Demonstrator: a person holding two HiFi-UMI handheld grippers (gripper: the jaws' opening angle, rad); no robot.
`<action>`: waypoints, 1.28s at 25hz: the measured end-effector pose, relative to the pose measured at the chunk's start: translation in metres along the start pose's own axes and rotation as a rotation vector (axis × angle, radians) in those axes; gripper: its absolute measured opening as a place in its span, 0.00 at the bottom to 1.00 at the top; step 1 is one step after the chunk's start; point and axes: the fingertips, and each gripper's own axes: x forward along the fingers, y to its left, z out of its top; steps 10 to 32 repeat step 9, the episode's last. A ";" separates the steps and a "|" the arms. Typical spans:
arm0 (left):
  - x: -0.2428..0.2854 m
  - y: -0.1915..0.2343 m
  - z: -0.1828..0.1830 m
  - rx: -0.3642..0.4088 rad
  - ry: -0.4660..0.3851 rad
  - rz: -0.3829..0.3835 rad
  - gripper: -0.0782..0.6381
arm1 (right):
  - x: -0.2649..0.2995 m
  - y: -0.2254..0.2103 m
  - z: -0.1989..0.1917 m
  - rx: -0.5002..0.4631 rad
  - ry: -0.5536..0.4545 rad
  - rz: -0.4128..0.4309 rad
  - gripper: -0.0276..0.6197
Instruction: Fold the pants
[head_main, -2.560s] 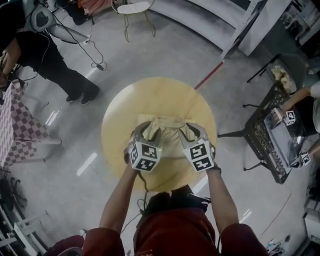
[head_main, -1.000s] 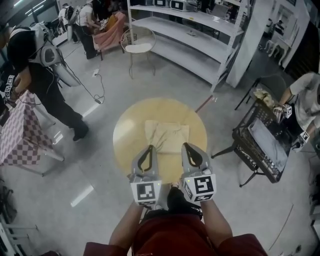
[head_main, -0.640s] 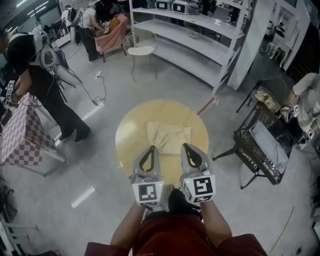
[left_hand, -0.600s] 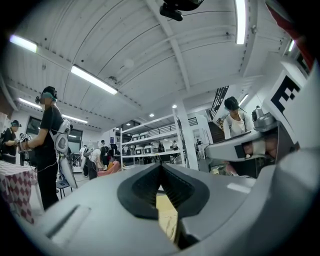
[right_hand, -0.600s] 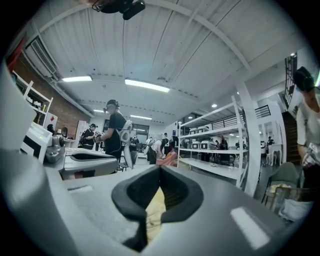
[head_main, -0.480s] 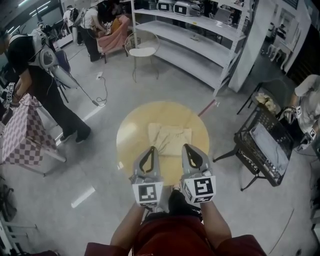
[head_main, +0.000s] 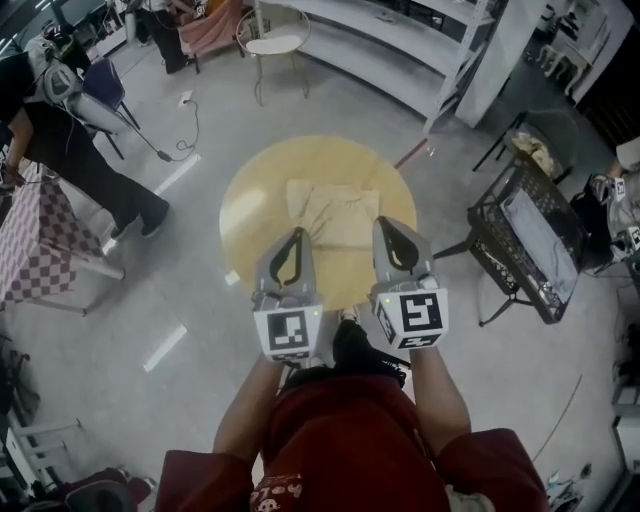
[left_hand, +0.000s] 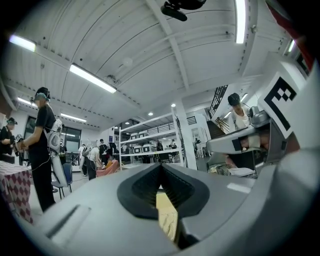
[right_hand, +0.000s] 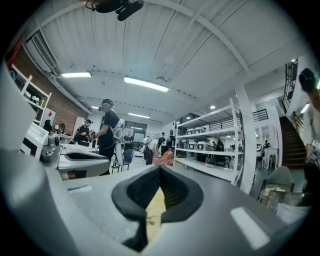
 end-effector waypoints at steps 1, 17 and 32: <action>0.002 -0.001 -0.001 0.014 -0.008 -0.005 0.12 | 0.001 0.000 -0.001 0.003 0.004 0.002 0.04; 0.007 -0.018 -0.011 0.009 0.012 -0.037 0.12 | -0.001 -0.003 -0.011 0.006 0.036 0.005 0.04; 0.007 -0.018 -0.011 0.009 0.012 -0.037 0.12 | -0.001 -0.003 -0.011 0.006 0.036 0.005 0.04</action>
